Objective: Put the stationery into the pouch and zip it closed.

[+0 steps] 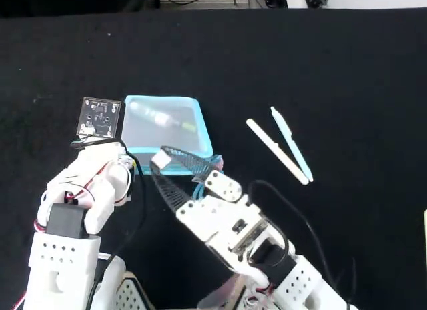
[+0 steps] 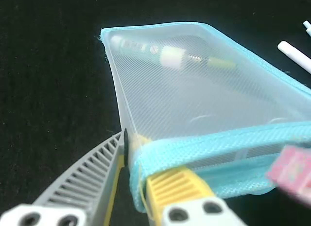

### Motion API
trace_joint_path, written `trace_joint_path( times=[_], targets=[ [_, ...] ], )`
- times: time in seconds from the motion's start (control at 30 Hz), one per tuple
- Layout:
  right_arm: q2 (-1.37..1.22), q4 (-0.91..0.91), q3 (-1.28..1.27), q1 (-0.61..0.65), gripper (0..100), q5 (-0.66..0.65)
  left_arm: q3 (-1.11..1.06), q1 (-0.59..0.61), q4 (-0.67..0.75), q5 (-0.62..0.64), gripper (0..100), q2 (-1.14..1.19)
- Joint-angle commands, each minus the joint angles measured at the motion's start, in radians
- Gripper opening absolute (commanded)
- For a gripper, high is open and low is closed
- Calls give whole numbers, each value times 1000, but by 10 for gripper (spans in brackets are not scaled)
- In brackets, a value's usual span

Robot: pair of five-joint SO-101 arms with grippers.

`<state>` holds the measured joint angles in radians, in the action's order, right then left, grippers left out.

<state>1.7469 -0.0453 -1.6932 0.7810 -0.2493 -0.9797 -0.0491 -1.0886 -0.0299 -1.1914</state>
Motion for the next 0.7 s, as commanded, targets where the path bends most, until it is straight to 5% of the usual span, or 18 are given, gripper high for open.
trace_joint_path(
  times=[0.0,0.4,0.67],
  targets=[
    [-1,-31,1,-35,11,-9,18,-2,21,2,30,-8],
    [-1,115,1,43,11,-2,18,-2,21,2,30,-8],
    [12,110,10,-38,11,-8,18,-2,21,2,30,-8]
  ],
)
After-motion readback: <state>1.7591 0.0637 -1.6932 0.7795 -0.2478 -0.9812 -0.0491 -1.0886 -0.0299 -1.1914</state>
